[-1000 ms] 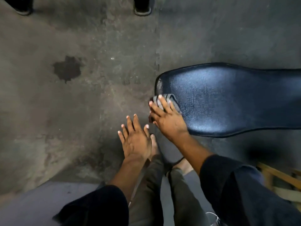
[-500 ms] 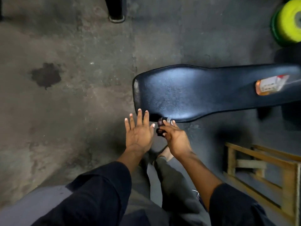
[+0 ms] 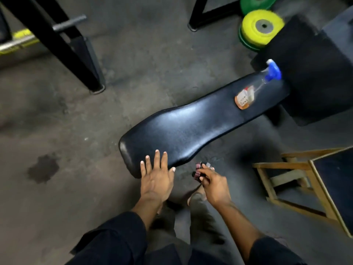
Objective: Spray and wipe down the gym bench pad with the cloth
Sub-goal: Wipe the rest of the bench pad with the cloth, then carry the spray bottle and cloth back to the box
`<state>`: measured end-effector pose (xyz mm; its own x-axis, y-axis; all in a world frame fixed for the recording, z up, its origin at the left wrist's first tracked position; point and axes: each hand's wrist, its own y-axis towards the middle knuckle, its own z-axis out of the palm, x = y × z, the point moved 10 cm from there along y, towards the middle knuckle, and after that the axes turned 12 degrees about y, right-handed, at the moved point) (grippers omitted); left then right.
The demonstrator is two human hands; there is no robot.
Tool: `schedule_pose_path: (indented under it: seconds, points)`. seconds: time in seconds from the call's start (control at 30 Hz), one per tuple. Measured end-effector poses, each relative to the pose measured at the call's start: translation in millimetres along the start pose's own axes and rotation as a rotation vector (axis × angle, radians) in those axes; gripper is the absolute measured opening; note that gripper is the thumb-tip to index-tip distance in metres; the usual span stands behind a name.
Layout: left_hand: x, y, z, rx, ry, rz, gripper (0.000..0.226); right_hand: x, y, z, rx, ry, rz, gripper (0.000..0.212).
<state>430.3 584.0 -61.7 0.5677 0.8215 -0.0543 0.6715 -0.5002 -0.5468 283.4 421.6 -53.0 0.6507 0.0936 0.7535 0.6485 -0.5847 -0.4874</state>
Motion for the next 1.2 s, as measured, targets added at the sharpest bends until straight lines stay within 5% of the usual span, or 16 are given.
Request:
schedule_pose_path:
  seconds: [0.67,1.2]
  points:
    - [-256,67,-111,-0.088,0.24,0.294,0.079,-39,42,-249,-0.268,0.091,-0.018,0.036]
    - [-359,251,-174,-0.042,-0.003,0.262,0.078,-20,160,-290,-0.185,-0.002,0.078,0.041]
